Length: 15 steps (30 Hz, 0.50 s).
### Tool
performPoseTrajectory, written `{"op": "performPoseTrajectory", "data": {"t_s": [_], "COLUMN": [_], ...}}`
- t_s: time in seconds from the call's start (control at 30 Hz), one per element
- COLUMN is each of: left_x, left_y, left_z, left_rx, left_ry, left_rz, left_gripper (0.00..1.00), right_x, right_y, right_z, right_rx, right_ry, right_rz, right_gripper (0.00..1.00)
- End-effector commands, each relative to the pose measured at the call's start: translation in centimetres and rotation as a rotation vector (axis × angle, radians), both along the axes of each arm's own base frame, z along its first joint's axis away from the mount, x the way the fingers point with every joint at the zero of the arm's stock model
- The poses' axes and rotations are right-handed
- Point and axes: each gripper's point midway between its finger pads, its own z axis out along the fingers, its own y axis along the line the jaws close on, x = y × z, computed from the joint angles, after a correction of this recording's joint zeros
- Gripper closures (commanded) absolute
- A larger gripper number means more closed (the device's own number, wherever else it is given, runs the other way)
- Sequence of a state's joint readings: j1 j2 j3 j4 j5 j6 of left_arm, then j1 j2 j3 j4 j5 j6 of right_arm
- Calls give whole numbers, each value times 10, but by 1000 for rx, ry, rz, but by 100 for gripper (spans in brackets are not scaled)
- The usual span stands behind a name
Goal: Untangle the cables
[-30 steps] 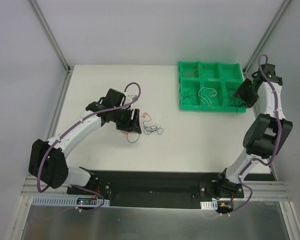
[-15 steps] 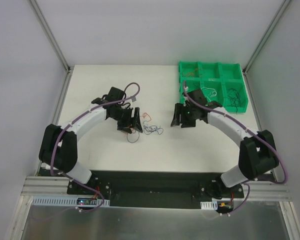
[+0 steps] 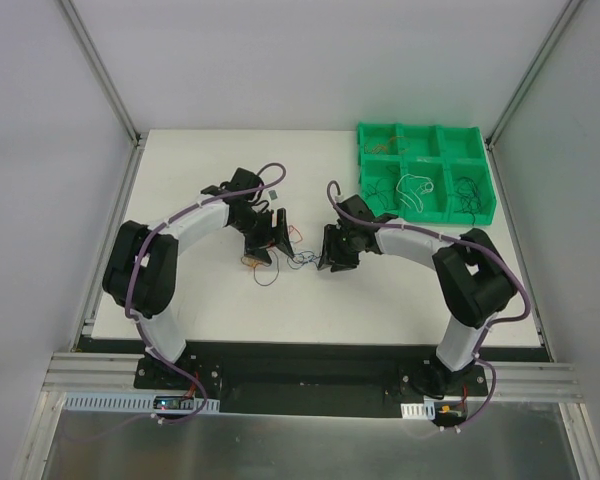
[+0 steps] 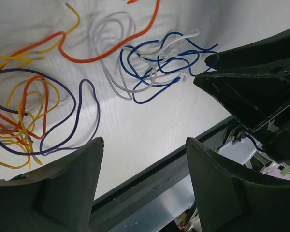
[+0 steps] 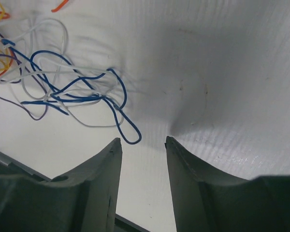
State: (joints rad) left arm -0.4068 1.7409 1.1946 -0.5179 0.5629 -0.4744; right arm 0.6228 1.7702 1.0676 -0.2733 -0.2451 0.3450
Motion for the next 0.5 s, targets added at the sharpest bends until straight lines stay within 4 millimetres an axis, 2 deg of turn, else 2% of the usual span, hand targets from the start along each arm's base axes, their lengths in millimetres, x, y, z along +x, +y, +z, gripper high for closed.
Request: {"op": "performPoseTrajectory", "data": {"t_s": [0.0, 0.1, 0.27, 0.47], "left_x": [5, 5, 4, 7], "left_y": [-1, -3, -8, -13], "left_z": [0, -1, -3, -7], "left_rx": [60, 87, 122, 154], "left_ry": [17, 9, 6, 0], "left_rz": [37, 23, 8, -12], "left_gripper": [32, 32, 29, 27], "right_x": [23, 28, 33, 38], "right_y": [0, 0, 6, 8], "right_z": [5, 1, -3, -4], "right_rx": [-34, -47, -50, -59], "right_ry": [-78, -93, -100, -131], "right_rz": [-88, -90, -74, -67], "right_gripper": [56, 58, 68, 66]}}
